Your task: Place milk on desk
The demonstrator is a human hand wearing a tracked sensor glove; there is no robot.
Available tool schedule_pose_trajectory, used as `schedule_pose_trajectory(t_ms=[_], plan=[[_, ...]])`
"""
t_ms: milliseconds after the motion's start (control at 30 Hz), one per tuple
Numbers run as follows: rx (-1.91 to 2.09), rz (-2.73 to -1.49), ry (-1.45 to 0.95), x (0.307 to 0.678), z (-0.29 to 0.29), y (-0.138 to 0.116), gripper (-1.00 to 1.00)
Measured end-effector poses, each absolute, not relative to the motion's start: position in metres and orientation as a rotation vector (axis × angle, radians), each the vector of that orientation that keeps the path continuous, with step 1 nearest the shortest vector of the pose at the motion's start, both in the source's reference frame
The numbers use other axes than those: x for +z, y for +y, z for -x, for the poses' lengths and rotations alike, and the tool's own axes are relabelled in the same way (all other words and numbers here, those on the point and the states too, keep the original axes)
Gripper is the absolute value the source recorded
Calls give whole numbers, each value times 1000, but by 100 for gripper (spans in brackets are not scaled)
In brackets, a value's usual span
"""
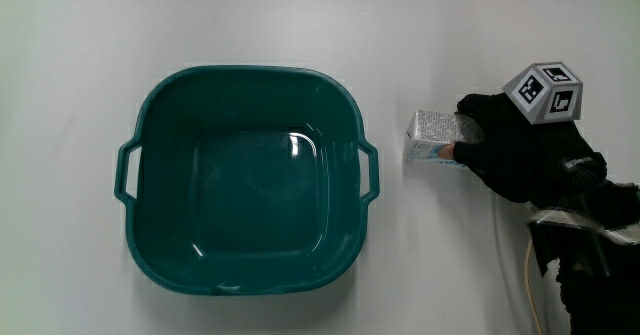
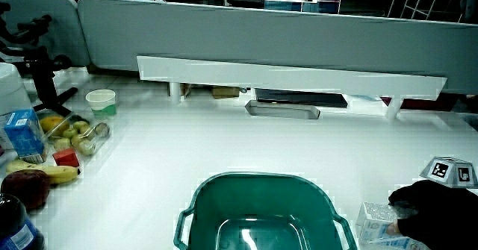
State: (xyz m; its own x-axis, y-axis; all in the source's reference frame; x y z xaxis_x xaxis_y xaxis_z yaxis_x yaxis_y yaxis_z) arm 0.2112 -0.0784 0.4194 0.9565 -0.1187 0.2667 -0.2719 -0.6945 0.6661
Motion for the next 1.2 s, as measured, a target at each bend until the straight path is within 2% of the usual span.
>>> schedule_pose_trajectory(t_ms=[133, 733, 1067, 1200], plan=[[254, -2334, -278, 422, -212, -78, 0], [266, -2329, -247, 422, -215, -70, -64], [254, -2482, -375, 376, -190, -50, -100], [285, -2499, -502, 351, -170, -35, -100]])
